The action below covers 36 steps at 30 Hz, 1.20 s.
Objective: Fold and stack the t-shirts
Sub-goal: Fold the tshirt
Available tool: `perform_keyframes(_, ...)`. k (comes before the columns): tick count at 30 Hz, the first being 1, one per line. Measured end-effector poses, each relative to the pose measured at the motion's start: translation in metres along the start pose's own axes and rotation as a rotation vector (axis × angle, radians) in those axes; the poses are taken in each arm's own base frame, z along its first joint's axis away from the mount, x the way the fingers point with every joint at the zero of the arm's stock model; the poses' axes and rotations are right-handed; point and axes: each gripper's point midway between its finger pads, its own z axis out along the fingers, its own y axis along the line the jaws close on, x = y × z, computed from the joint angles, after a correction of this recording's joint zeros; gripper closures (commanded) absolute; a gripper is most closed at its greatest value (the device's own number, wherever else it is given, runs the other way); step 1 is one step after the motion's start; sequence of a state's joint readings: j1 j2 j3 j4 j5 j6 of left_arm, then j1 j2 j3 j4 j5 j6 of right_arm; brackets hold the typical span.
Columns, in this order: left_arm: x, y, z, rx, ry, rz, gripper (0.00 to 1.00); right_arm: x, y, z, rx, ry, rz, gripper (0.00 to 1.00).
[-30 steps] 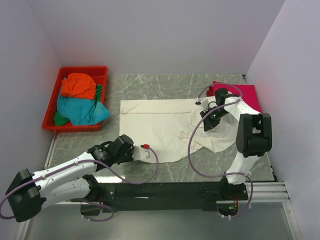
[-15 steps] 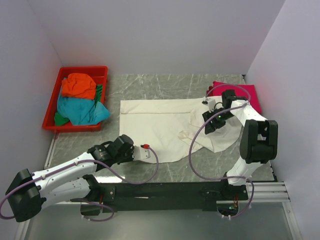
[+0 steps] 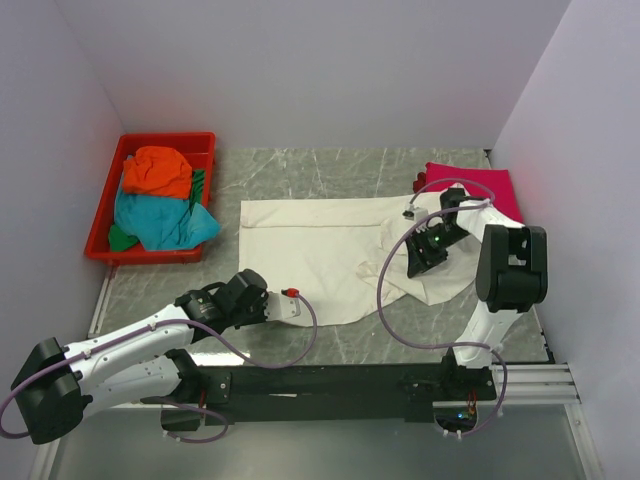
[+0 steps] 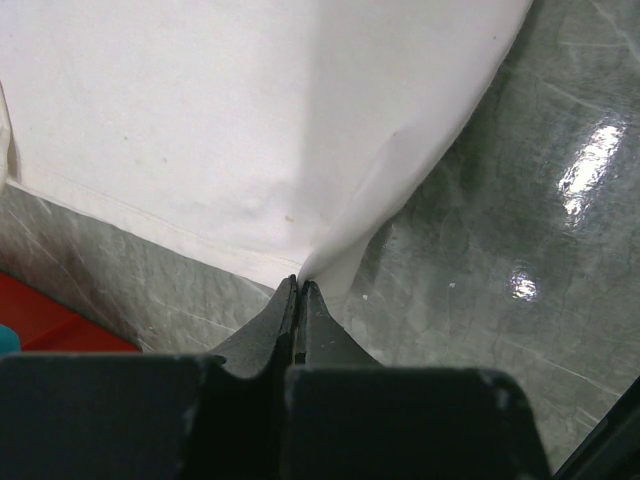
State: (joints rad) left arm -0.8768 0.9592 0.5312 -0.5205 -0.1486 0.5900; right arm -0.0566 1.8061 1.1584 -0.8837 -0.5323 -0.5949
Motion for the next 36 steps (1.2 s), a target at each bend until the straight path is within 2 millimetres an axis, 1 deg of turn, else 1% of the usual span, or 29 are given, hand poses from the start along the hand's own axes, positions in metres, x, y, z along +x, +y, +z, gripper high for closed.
perform_keyframes(6,0.000,0.000,0.000,0.000,0.000,0.000,1.00,0.004,0.001,0.004,-0.017,0.012,0.014,0.48)
perform_keyframes(11,0.000,0.000,0.000,0.001,0.001,0.000,1.00,0.001,0.007,0.005,-0.048,-0.002,0.016,0.51)
perform_keyframes(20,0.000,0.000,0.000,0.000,0.001,0.000,1.00,-0.005,0.020,0.002,-0.116,-0.031,0.021,0.53)
perform_keyframes(28,0.000,0.000,0.000,0.001,0.001,0.000,1.00,-0.009,0.021,0.001,-0.116,-0.048,0.019,0.54)
perform_keyframes(31,0.000,0.000,0.000,0.001,0.001,0.000,1.00,-0.012,0.020,0.002,-0.108,-0.058,0.030,0.59)
perform_keyframes(32,0.000,0.000,0.000,0.001,0.001,0.000,1.00,-0.014,0.018,0.002,-0.103,-0.065,0.033,0.62)
perform_keyframes(34,0.000,0.000,0.000,0.001,0.001,0.000,1.00,-0.017,0.016,0.003,-0.092,-0.075,0.040,0.66)
perform_keyframes(35,0.000,0.000,0.000,0.001,0.001,0.000,1.00,-0.018,0.015,0.003,-0.087,-0.080,0.042,0.72)
perform_keyframes(36,0.000,0.000,0.000,0.001,0.001,0.000,1.00,-0.019,0.014,0.003,-0.083,-0.084,0.042,0.76)
